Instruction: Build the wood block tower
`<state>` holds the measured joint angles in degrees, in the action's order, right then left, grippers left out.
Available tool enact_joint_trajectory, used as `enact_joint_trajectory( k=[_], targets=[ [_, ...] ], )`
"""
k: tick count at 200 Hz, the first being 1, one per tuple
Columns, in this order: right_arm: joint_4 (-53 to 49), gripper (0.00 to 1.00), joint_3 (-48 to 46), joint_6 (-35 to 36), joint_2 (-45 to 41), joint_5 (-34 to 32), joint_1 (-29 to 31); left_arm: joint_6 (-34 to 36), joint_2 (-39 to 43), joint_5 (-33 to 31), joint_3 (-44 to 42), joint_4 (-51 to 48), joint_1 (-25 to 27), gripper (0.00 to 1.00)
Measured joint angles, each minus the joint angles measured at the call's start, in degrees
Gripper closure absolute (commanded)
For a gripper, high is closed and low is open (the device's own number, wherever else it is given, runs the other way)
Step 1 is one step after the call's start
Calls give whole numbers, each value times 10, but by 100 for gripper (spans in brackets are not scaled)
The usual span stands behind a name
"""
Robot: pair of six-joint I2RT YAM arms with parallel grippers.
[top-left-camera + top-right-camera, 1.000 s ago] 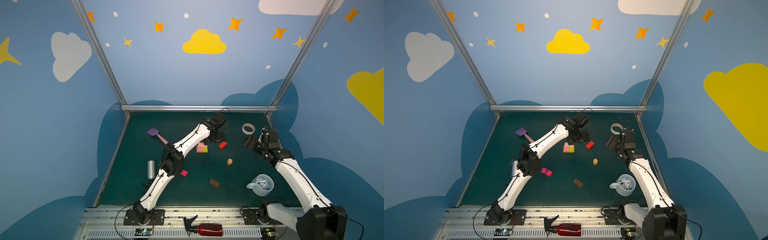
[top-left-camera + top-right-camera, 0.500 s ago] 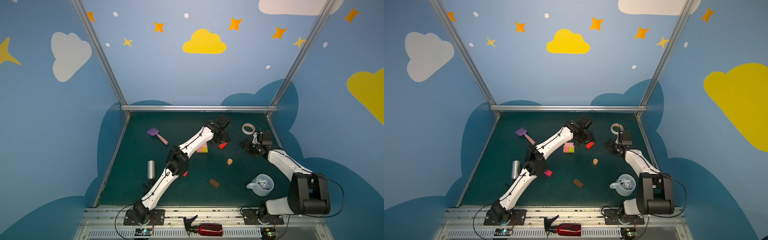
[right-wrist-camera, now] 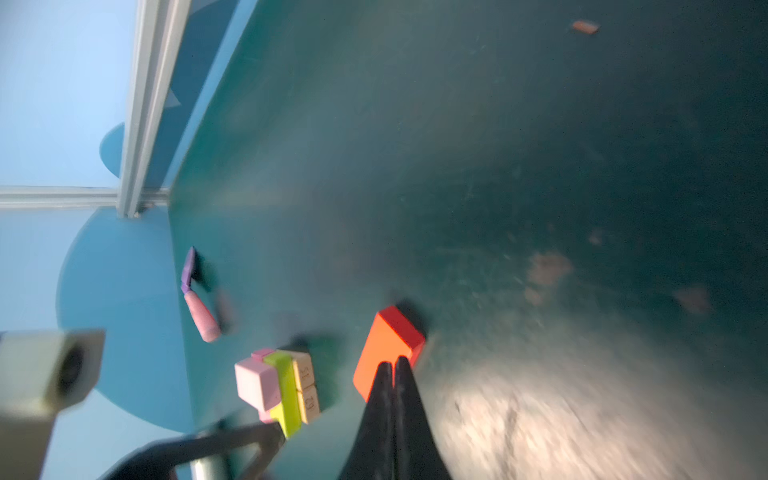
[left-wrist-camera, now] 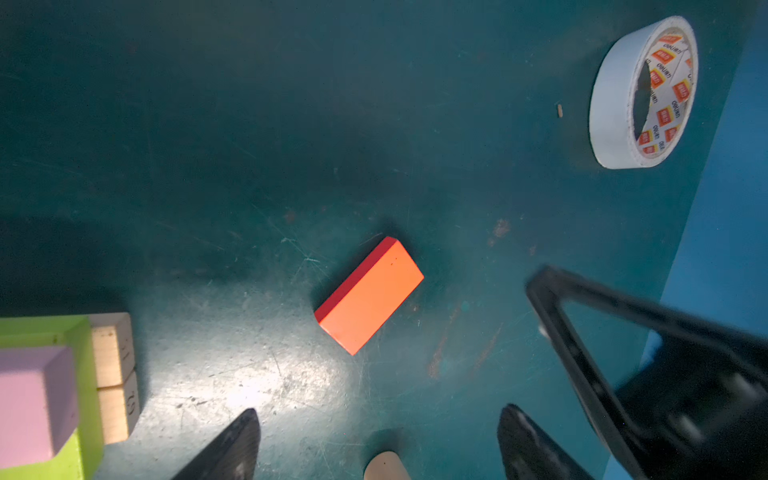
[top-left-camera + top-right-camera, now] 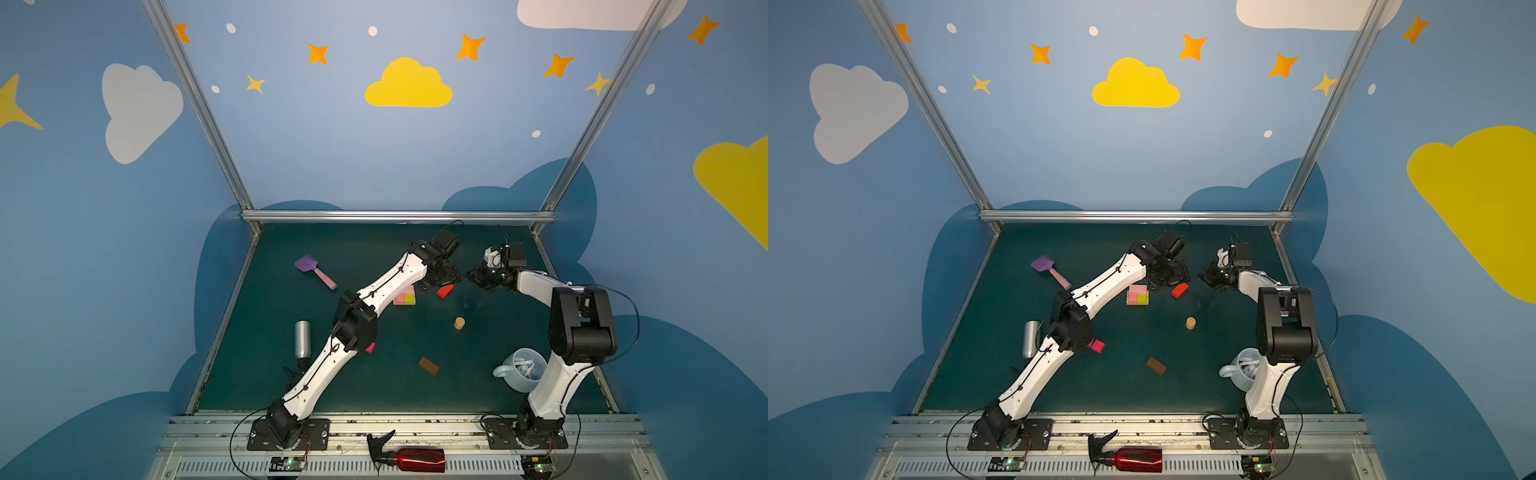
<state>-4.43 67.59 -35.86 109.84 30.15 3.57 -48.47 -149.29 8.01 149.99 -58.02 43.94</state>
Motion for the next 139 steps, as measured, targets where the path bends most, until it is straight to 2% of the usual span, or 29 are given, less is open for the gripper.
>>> enact_joint_trajectory(
  k=[33,139],
  targets=[
    [16,100,23,-16,48,21,6,3,0,-8,0,0,0,11],
    [31,100,64,-42,106,19,47,14,-9,-15,0,-5,-3,11]
  ],
)
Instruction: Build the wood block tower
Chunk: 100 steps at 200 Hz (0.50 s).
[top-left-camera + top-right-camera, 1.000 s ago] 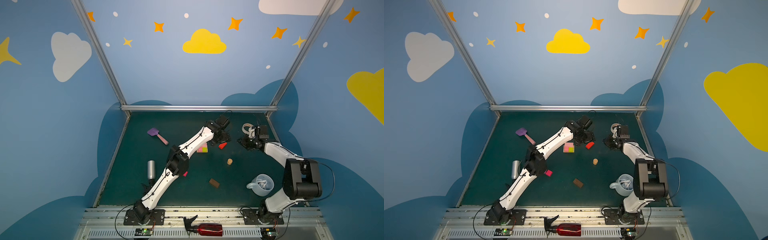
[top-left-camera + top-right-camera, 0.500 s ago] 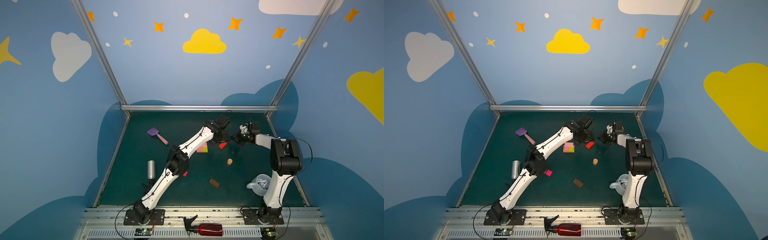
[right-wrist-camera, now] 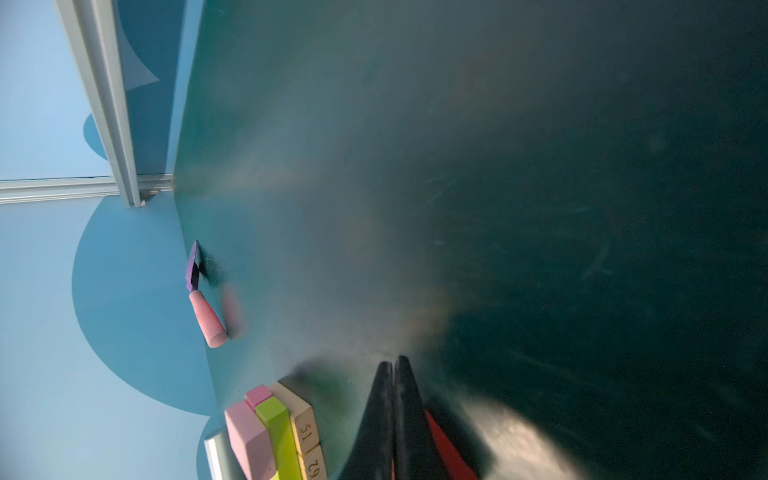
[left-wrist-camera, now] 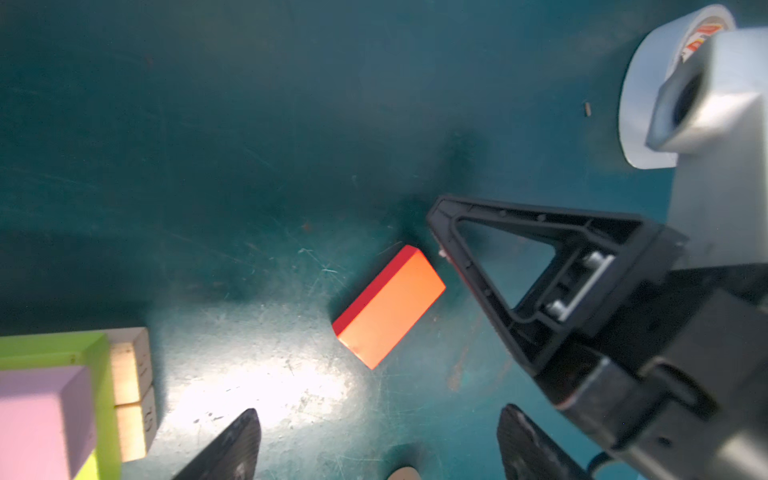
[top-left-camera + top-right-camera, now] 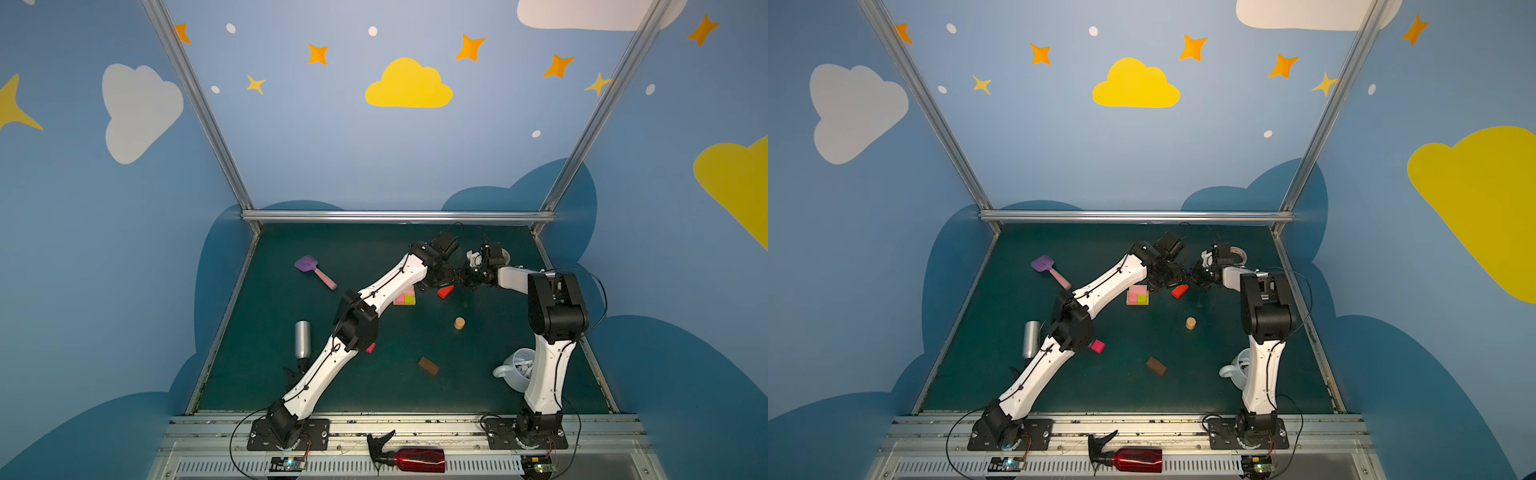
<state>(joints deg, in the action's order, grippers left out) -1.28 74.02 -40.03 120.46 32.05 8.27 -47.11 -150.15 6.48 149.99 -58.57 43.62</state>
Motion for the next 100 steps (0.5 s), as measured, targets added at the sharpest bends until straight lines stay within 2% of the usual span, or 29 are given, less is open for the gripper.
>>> enact_joint_trajectory(
  k=[100],
  targets=[
    [13,100,-75,-11,-42,-29,14,7,0,-7,-6,-8,-1,11]
  ],
)
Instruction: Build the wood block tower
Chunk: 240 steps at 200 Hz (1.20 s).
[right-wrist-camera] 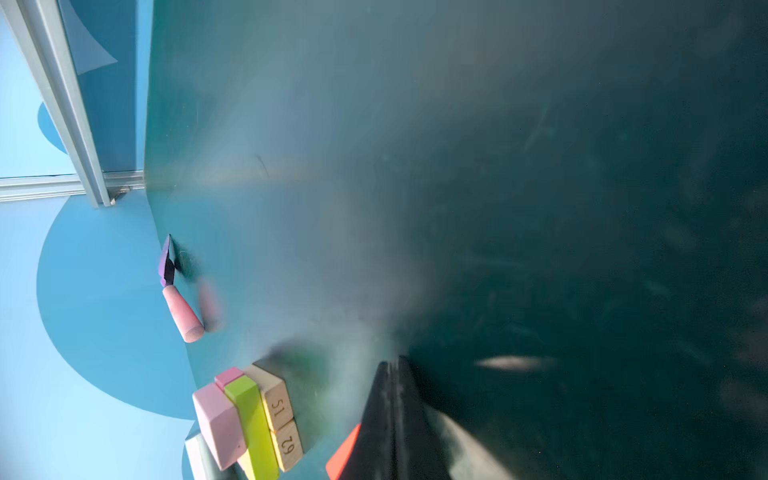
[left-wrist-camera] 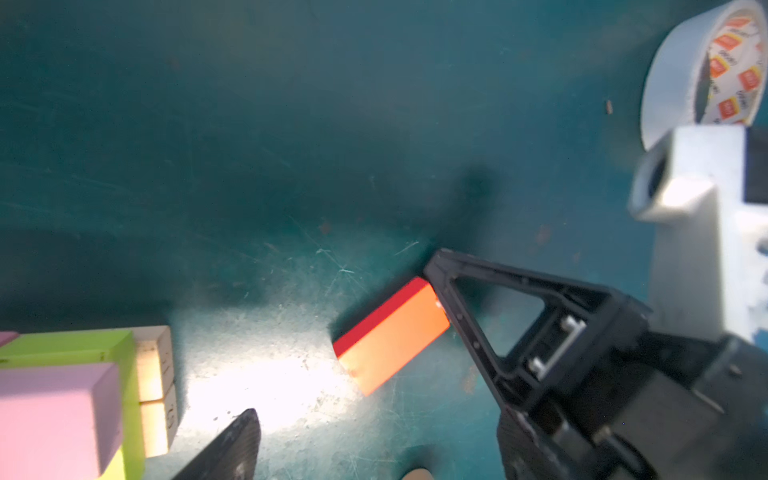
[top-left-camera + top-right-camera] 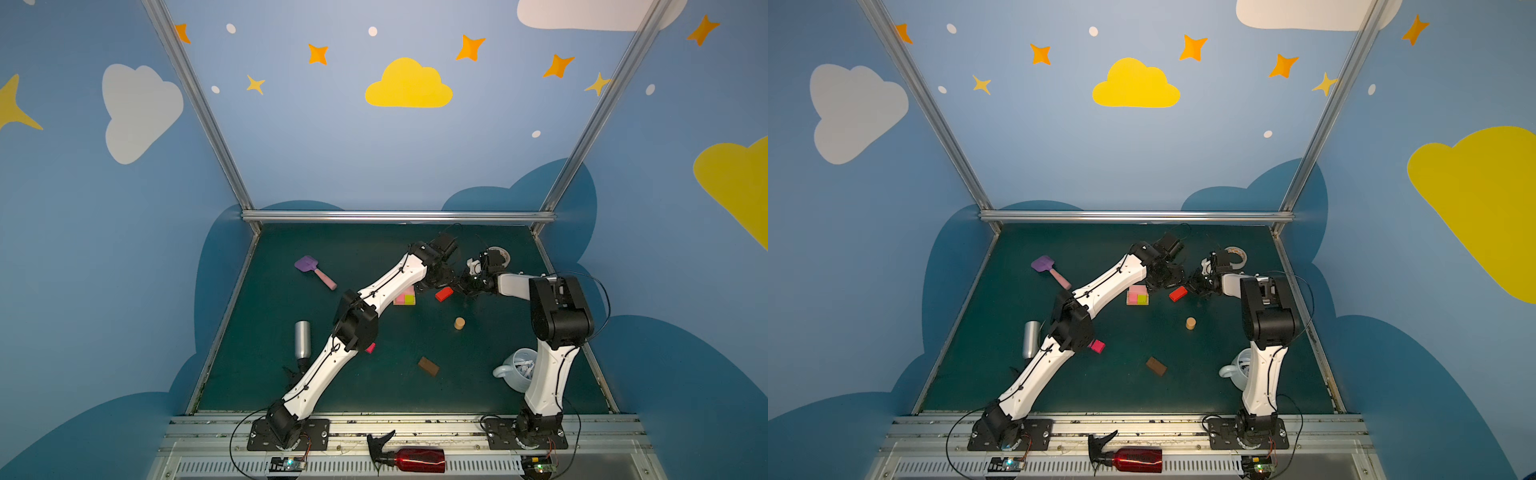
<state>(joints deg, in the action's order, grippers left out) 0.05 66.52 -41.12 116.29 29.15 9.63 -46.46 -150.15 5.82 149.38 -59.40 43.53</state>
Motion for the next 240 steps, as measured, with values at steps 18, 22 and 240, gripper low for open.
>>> enact_joint_trajectory(
  k=[18,22,240],
  targets=[
    [2,100,-10,-3,-8,-1,3,2,0,-1,-2,-1,0,11],
    [2,100,-14,-4,-10,-2,3,3,0,-2,-2,-1,0,11],
    [-107,100,-104,30,-234,-141,11,10,-9,2,-5,-15,15,9]
  ],
)
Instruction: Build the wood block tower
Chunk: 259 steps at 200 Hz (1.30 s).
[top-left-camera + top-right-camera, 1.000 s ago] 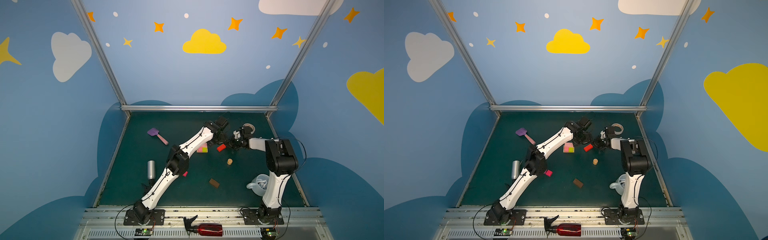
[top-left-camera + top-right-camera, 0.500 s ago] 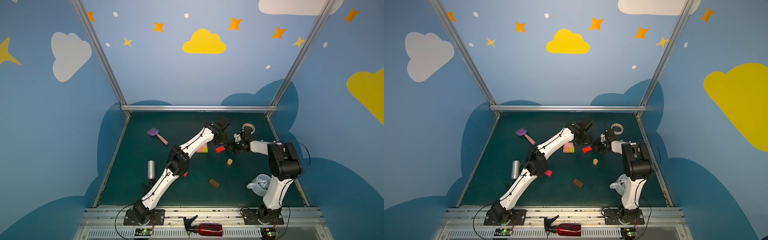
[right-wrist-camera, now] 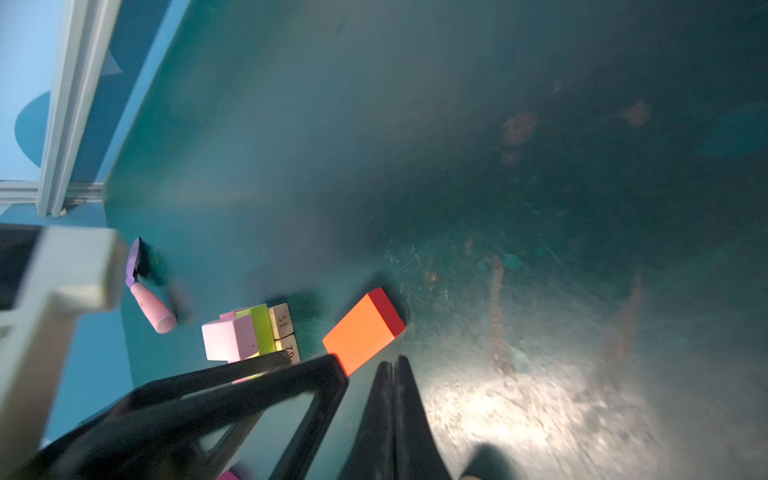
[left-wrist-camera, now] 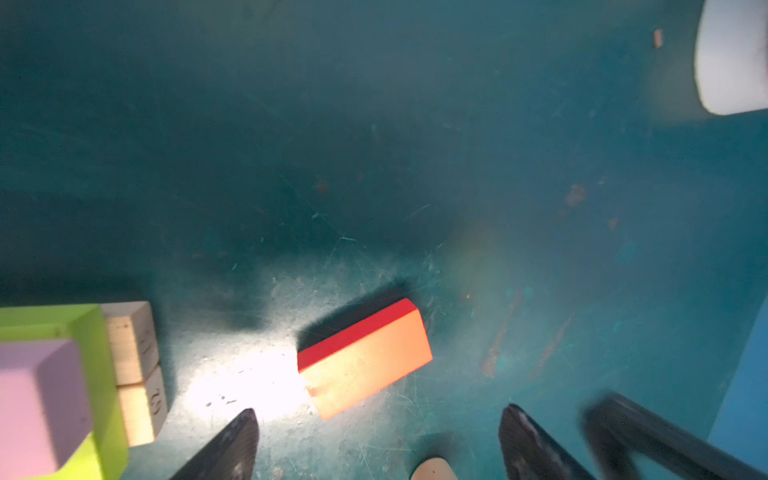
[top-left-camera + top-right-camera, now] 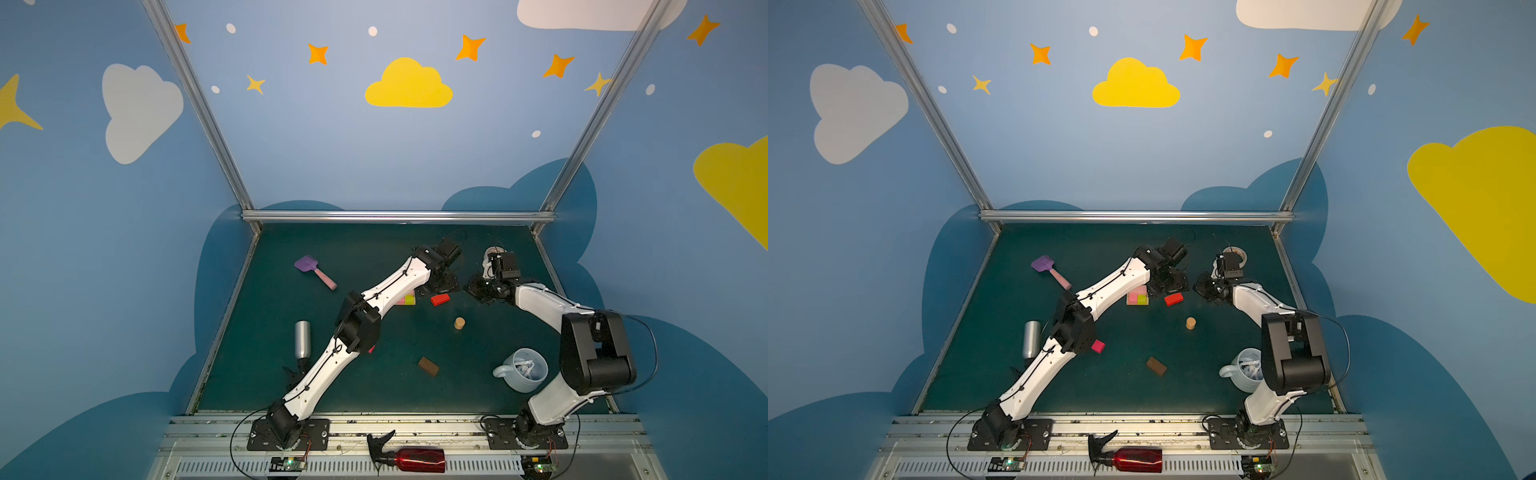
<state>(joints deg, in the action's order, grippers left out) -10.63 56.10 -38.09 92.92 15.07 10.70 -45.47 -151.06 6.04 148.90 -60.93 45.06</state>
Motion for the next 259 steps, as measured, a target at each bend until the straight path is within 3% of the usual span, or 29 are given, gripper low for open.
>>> enact_joint_trajectory(
  k=[126,209,259],
  targets=[
    [6,100,-21,7,-8,-19,-9,-19,-30,25,-1,17,0,9],
    [140,100,-28,-53,133,76,-40,-23,-30,37,-1,28,0,10],
    [235,100,-28,-96,175,139,-41,-24,-30,37,-1,29,0,10]
  ],
)
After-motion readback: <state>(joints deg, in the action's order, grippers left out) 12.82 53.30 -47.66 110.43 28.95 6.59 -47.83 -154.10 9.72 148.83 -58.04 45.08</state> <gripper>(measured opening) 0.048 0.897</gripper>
